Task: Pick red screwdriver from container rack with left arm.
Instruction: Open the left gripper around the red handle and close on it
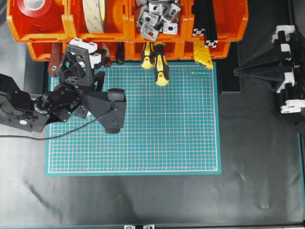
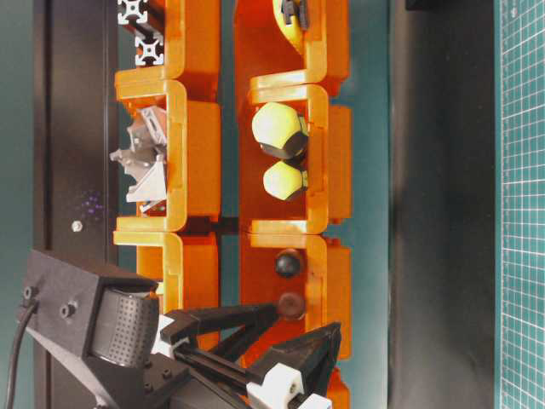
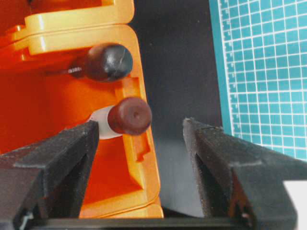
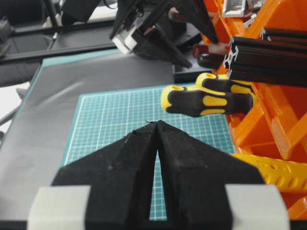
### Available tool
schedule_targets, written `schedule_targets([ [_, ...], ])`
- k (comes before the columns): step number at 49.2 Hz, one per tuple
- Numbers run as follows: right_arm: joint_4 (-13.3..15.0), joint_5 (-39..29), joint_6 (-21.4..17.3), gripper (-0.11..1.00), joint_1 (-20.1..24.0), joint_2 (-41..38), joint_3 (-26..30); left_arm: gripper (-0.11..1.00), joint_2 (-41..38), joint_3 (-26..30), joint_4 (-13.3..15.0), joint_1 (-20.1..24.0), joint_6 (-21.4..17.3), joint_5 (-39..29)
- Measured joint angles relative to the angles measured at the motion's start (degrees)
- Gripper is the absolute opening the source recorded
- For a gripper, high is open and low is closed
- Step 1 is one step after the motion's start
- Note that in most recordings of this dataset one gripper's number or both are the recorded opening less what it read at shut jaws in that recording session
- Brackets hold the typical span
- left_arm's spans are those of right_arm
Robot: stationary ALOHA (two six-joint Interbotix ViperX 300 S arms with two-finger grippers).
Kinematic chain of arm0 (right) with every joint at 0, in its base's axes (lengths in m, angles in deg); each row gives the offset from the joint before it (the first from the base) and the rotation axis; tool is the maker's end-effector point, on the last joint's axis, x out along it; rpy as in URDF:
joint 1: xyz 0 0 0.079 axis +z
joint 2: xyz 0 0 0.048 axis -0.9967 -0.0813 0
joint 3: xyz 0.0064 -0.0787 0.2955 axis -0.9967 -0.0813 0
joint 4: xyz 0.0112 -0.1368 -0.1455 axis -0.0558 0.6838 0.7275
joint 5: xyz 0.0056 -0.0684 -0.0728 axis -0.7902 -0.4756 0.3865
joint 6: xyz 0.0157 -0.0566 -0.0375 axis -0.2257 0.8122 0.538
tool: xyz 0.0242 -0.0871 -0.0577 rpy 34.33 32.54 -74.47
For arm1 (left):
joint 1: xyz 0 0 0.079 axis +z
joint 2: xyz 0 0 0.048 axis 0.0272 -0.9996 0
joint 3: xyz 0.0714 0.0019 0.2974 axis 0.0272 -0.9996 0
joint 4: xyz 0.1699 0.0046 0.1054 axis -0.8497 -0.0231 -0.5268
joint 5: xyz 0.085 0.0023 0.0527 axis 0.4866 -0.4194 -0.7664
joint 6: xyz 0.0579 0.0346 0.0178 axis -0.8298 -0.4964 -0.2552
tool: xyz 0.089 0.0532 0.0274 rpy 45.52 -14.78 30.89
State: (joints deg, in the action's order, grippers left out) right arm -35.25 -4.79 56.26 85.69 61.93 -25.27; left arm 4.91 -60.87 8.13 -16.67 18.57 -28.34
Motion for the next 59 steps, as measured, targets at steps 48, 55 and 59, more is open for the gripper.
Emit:
schedule_targets([
  [48, 0.09, 0.00, -0.18, 0.00, 0.09, -0.09, -0.18, 0.61, 0.00, 1.76, 0.00, 0.97, 0.26, 3.08],
  [55, 0.09, 0.00, -0.18, 0.00, 0.09, -0.09, -0.09, 0.41, 0.00, 1.76, 0.00, 1.32, 0.09, 2.81],
  [59, 0.09, 0.00, -0.18, 0.00, 0.18, -0.09, -0.18, 0.26, 0.09, 2.02, -0.09, 1.32, -0.26, 2.20],
])
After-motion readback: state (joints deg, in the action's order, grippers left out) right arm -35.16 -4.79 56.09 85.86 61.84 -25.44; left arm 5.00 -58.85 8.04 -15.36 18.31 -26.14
